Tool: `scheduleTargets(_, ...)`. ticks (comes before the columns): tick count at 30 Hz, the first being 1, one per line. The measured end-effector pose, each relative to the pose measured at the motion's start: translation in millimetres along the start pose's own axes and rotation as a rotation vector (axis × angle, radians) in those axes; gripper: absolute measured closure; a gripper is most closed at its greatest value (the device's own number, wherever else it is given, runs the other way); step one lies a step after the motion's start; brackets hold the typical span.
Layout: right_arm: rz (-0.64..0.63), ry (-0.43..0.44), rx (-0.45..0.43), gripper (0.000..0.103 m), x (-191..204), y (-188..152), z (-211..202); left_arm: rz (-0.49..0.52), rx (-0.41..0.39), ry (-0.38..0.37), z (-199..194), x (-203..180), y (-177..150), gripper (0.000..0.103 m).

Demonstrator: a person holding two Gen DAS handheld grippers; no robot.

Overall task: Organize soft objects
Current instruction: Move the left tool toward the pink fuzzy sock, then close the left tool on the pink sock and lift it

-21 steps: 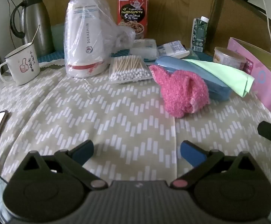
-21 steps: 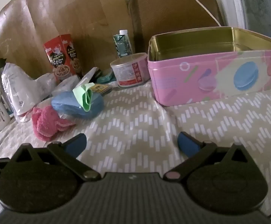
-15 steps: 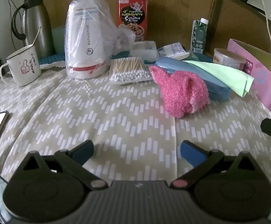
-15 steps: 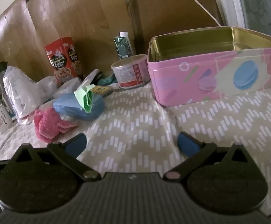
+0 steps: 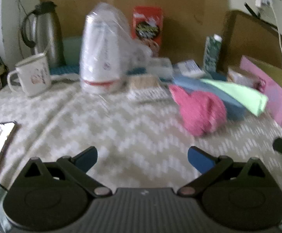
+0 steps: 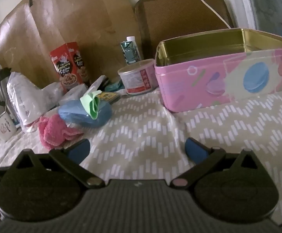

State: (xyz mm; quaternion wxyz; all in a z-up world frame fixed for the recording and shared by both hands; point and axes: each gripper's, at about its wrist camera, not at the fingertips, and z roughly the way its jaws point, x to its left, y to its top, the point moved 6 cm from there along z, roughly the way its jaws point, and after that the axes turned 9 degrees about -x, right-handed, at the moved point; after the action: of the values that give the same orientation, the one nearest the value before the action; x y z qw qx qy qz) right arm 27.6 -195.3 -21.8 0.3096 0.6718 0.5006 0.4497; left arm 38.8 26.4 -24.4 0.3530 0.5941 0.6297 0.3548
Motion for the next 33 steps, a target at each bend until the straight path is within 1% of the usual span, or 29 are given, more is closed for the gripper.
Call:
scheduleTargets(2,-0.021,0.016,-0.002,0.0,4.0,0.1,0.9,0.002,-0.033,0.034,1.3,11.5,7.2,0.0)
scheduleTargets(4,-0.048,0.05,-0.011,0.008,12.1,2.6,0.7,0.02,-0.075,0.073,3.1,24.0,13.3,0.0)
scheduleTargets(6,-0.08,0.092,-0.014,0.022,21.4,4.5,0.7,0.044,-0.111,0.101,7.6,30.4,17.2,0.0)
scheduleTargets(7,-0.107,0.121,-0.014,0.025,29.4,5.5,1.3,0.057,-0.133,0.109,9.9,31.2,17.8,0.0)
scheduleTargets(8,-0.131,0.141,-0.014,0.033,35.6,5.4,1.5,0.069,-0.148,0.109,14.6,34.0,19.8,0.0)
scheduleTargets(9,-0.161,0.162,-0.013,0.039,43.2,5.5,2.4,0.067,-0.138,0.099,18.4,34.0,19.4,0.0)
scheduleTargets(10,-0.192,0.182,-0.013,0.042,51.4,4.9,3.6,0.051,-0.117,0.07,22.3,34.0,19.1,0.0)
scheduleTargets(11,-0.216,0.199,-0.013,0.048,58.4,4.1,4.6,0.023,-0.092,0.016,27.7,34.4,19.3,0.0)
scheduleTargets(12,-0.242,0.219,-0.012,0.05,66.6,4.2,6.8,0.01,-0.074,-0.015,27.9,31.3,13.8,0.0)
scheduleTargets(13,-0.259,0.236,-0.012,0.055,72.1,4.4,8.4,0.007,-0.046,-0.039,32.5,30.5,12.3,0.0)
scheduleTargets(15,-0.288,0.266,-0.015,0.061,83.5,6.2,12.5,0.001,-0.013,-0.067,37.1,30.6,7.1,0.0)
scheduleTargets(16,-0.298,0.277,-0.017,0.061,88.3,5.9,13.1,-0.019,-0.002,-0.076,38.7,32.4,5.0,0.0)
scheduleTargets(19,-0.318,0.298,-0.008,0.061,94.4,5.8,19.6,-0.059,-0.01,-0.087,39.4,38.4,4.4,0.0)
scheduleTargets(23,-0.358,0.318,0.007,0.06,102.5,-1.5,21.5,-0.059,-0.015,-0.089,37.8,37.9,1.8,0.002)
scheduleTargets(27,-0.394,0.32,0.009,0.058,108.3,-0.3,28.5,-0.082,-0.024,-0.1,35.3,40.7,2.7,0.002)
scheduleTargets(28,-0.399,0.32,0.009,0.057,108.8,0.4,30.7,-0.092,-0.027,-0.103,34.6,41.5,2.9,0.003)
scheduleTargets(30,-0.407,0.335,0.027,0.037,110.9,1.2,38.1,-0.112,-0.035,-0.107,32.1,43.0,2.9,0.005)
scheduleTargets(31,-0.411,0.347,0.039,0.036,112.7,0.5,41.3,-0.122,-0.039,-0.113,31.0,43.4,3.0,0.006)
scheduleTargets(33,-0.429,0.361,0.052,0.035,115.7,-2.8,47.3,-0.138,-0.05,-0.155,29.1,44.1,3.9,0.01)
